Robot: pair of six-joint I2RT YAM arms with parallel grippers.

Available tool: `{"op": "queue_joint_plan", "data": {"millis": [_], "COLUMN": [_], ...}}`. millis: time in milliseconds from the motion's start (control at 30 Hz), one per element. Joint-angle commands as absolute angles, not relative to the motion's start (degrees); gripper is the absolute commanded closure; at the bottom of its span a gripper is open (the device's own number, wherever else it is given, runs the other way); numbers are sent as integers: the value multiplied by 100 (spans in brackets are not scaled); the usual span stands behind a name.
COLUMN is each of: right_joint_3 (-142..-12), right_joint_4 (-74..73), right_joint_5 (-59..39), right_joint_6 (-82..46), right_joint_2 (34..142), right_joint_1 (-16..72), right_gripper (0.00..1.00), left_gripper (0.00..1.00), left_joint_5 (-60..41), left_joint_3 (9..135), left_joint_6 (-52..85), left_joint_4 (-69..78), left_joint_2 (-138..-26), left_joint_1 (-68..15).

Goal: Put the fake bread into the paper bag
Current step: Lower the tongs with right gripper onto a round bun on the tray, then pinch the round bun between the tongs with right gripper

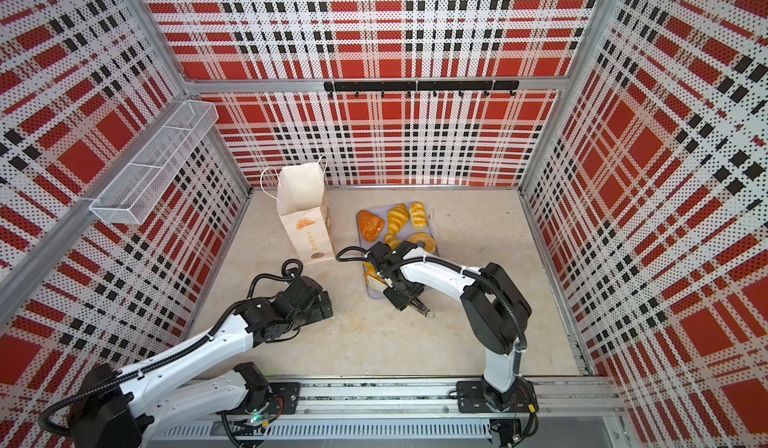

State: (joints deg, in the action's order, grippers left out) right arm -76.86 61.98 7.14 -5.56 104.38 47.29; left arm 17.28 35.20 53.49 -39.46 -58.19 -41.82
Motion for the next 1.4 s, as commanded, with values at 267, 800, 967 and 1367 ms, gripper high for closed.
{"op": "queue_joint_plan", "data": {"millis": [267, 800, 967, 1367], "right_joint_3": [-7435, -7828, -7901, -7939], "right_joint_4": [6487, 6523, 6608, 6778], "right_joint_5": [917, 789, 833, 916], "right_joint_6": [-492, -416, -386, -433], "right_joint_2": [9828, 10355, 10448, 10284], "right_joint_1": [4574, 4612, 4629, 4625], "right_gripper": [45, 40, 40, 37], "left_gripper": [1, 1, 1, 1], "left_joint_5": [1901, 1916, 1933, 1935], "left_joint_3": [3676, 3665, 3632, 3599], "left_joint_6": [5252, 5238, 5279, 5269], "left_joint_4": [-4035, -4036, -4034, -4045], "left_joint_2": [-5833, -5828, -5788, -5757], "left_joint_1": [-4212, -4228, -4236, -4241]}}
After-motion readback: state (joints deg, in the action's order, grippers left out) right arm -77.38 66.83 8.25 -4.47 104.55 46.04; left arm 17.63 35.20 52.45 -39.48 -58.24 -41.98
